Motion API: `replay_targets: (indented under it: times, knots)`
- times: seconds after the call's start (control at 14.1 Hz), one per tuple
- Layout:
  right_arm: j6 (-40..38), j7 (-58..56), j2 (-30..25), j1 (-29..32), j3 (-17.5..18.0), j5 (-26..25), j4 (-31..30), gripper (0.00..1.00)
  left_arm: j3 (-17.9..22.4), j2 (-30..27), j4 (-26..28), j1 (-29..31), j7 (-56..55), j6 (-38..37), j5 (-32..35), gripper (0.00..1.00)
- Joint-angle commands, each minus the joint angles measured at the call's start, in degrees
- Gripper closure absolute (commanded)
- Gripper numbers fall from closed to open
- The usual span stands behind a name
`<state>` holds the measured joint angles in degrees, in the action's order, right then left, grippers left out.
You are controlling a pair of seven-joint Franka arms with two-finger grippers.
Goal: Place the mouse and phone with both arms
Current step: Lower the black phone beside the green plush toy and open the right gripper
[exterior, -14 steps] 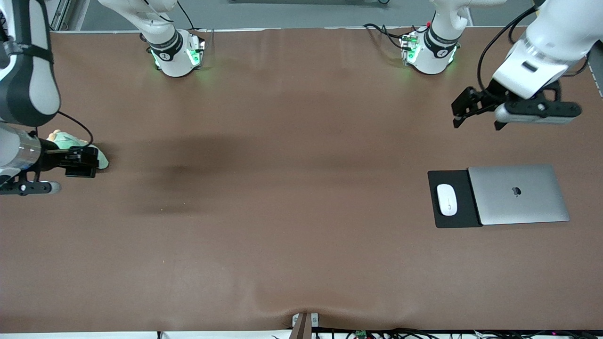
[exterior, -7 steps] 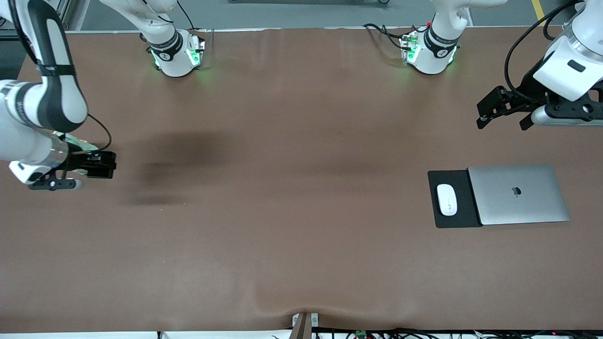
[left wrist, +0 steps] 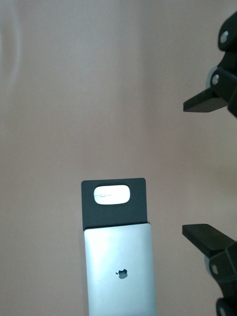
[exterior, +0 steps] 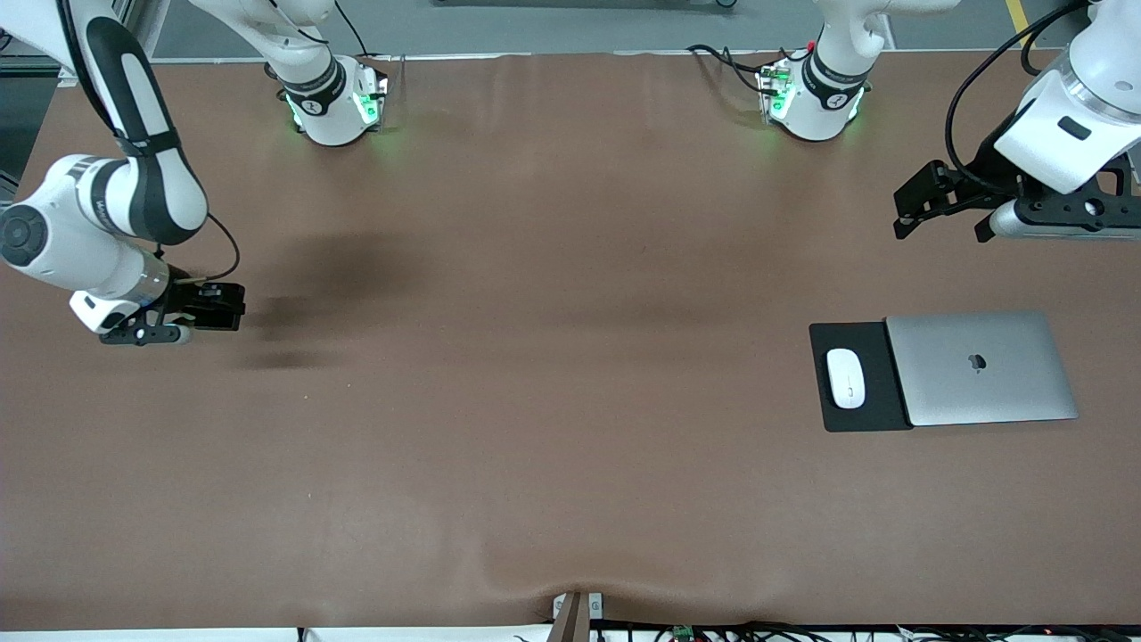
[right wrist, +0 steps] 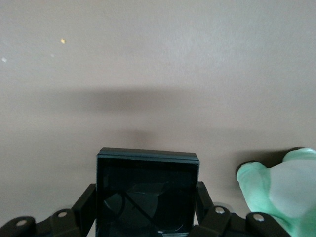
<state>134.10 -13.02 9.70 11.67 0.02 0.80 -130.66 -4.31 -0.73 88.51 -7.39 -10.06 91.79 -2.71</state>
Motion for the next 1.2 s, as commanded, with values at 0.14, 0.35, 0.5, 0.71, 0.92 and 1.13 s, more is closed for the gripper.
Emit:
replay_targets:
  times: [0.14, 0.35, 0.5, 0.71, 0.92, 1.13]
  knots:
    - [6.2, -1.6, 0.8, 1.8, 0.9, 0.8, -4.6, 1.00, 0.2, -0.5, 0.3, 1.3, 2.1, -1.2, -0.4, 0.00]
    - [12.8, -1.3, 1.5, 1.6, 0.9, 0.8, -8.8, 1.00, 0.0, -0.4, 1.0, 1.2, 2.3, -1.2, -0.2, 0.00]
    - [13.7, -1.2, 2.3, 1.7, 0.9, 0.8, -9.3, 1.00, -0.1, -0.3, 1.1, 1.0, 2.2, -1.2, 0.3, 0.00]
    - [22.1, -0.8, 4.5, 2.1, 0.9, 0.8, -12.6, 1.00, -0.1, -0.1, 1.4, 1.0, 2.3, -0.9, 0.8, 0.00]
    - [22.3, -0.8, 5.2, 1.8, 0.9, 0.8, -12.5, 0.91, -0.2, 0.2, 1.1, 1.1, 2.7, -0.9, 1.7, 0.00]
    - [22.1, -0.8, 5.5, 1.7, 0.9, 0.8, -12.4, 0.10, -0.1, 0.3, 1.5, 1.2, 3.2, -1.0, 1.7, 0.00]
